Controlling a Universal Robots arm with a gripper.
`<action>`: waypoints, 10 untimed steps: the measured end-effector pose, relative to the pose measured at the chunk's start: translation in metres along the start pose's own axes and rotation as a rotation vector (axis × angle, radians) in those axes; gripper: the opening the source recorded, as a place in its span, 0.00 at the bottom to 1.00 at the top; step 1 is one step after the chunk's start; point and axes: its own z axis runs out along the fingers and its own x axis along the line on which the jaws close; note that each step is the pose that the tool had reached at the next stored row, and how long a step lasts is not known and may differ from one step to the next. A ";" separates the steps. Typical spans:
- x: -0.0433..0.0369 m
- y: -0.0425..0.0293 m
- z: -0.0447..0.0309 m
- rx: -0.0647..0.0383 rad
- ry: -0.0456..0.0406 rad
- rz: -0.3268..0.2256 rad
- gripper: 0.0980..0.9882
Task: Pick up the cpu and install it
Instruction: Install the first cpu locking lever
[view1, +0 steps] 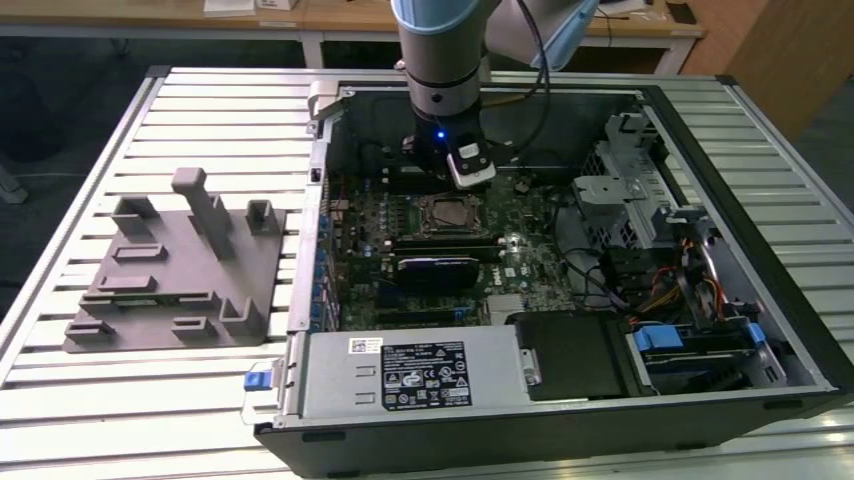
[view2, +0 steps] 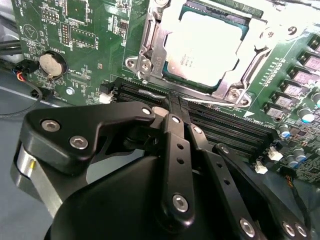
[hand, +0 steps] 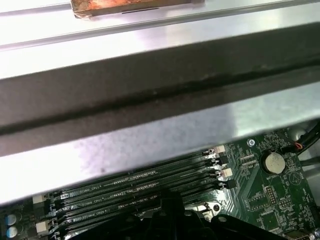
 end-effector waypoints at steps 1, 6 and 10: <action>0.0000 -0.0001 0.0002 0.002 -0.0004 0.000 0.01; -0.0026 0.0003 0.0021 0.008 -0.0034 0.004 0.01; -0.0043 0.0007 0.0027 0.010 -0.0049 0.010 0.01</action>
